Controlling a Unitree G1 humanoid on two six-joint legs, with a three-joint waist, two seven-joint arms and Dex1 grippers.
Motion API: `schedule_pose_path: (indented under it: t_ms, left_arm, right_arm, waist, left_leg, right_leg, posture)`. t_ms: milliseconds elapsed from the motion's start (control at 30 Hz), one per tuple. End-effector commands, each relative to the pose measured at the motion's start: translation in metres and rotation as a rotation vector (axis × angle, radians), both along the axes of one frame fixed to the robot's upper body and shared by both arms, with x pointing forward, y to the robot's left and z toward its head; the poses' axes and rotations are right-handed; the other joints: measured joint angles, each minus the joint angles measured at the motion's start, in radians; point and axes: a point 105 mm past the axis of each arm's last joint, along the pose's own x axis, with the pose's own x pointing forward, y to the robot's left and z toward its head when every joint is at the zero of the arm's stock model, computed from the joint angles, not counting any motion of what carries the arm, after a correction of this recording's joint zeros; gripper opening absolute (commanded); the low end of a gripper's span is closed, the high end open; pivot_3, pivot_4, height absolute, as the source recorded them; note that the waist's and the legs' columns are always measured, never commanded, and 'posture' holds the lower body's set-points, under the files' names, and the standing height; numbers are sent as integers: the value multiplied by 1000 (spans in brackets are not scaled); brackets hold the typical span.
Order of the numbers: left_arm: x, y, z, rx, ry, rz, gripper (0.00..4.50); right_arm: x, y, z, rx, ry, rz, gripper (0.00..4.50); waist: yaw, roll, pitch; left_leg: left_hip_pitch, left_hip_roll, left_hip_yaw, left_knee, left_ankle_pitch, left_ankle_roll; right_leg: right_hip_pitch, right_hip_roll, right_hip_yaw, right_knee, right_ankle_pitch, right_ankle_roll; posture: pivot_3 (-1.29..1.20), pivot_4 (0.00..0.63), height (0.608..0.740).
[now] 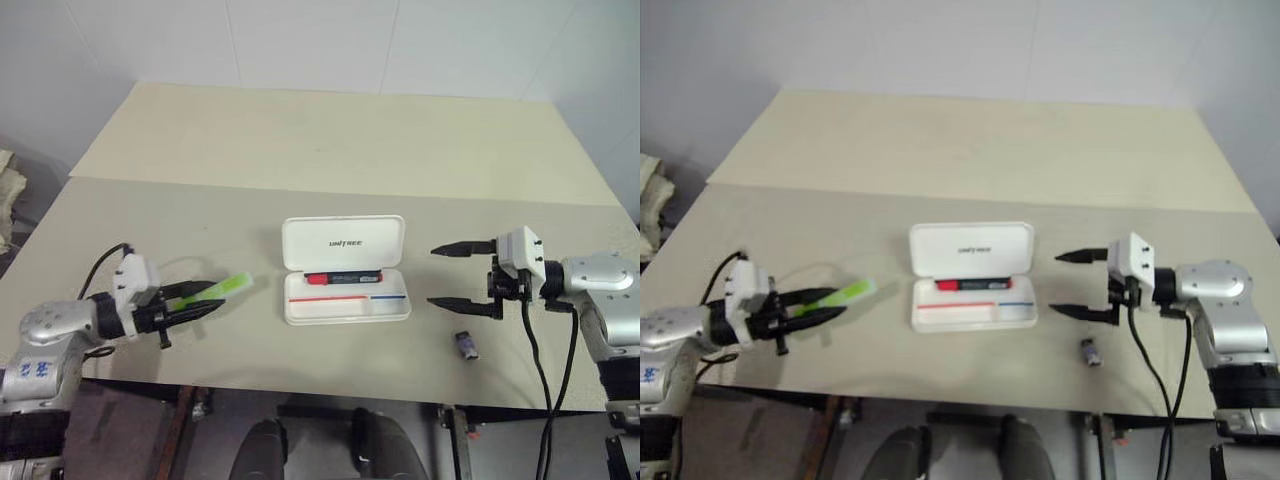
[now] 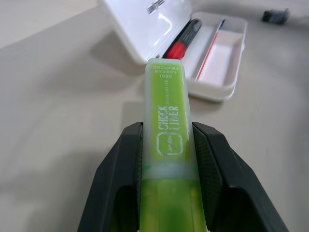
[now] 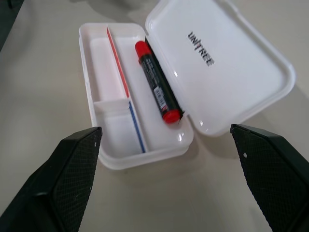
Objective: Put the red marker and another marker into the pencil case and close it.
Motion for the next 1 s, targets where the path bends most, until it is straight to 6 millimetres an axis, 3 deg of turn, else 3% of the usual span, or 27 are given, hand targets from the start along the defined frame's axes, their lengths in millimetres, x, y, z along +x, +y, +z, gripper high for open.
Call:
schedule_pose_path:
  t_ms: [33, 400, 533, 633, 800, 1000]
  left_arm:
    - [4, -22, 8, 14, -30, -78, 1121]
    - [29, -85, 6, 95, -57, -253, 1121]
    - [31, -98, 5, 93, -58, -282, 1121]
    - [34, -126, 1, 92, -53, -334, 1121]
    - [34, -154, -5, 90, -42, -393, 1121]
    - [29, -162, -16, 117, -11, -426, 1121]
  right_arm:
    - [-4, -4, 13, 24, -67, -32, 4500]
    - [-24, -7, 3, 62, -77, -129, 4500]
    - [-26, -8, 3, 71, -80, -151, 4500]
    - [-32, -7, 0, 82, -82, -175, 4500]
    - [-38, -6, -2, 95, -88, -208, 4500]
    - [-43, -8, -4, 98, -89, -240, 4500]
  waist:
    - [0, 0, 0]
    - [-1, 0, 0]
    - [-2, 0, 0]
    - [5, 0, 0]
    - [18, 0, 0]
    - [18, 0, 0]
  left_leg:
    - [0, 0, 0, 0, 0, 0]
    - [0, 0, 0, 2, 0, 0]
    - [0, 0, 1, 3, 0, 1]
    - [0, 0, 0, 4, 0, 1]
    - [0, 0, 1, 7, -1, 2]
    - [0, 0, 1, 12, -3, 5]
  right_leg:
    - [0, 0, 0, 0, 0, 0]
    - [0, 2, 2, 0, 1, 1]
    - [1, 2, 3, 0, 1, 1]
    - [1, 2, 3, 0, 1, 1]
    - [3, 3, 4, -3, -1, -1]
    - [5, 3, 6, -3, -2, -4]
  posture:
    - [0, 150, 740]
    - [0, 150, 740]
    - [0, 150, 740]
    - [0, 150, 740]
    - [0, 150, 740]
    - [0, 150, 740]
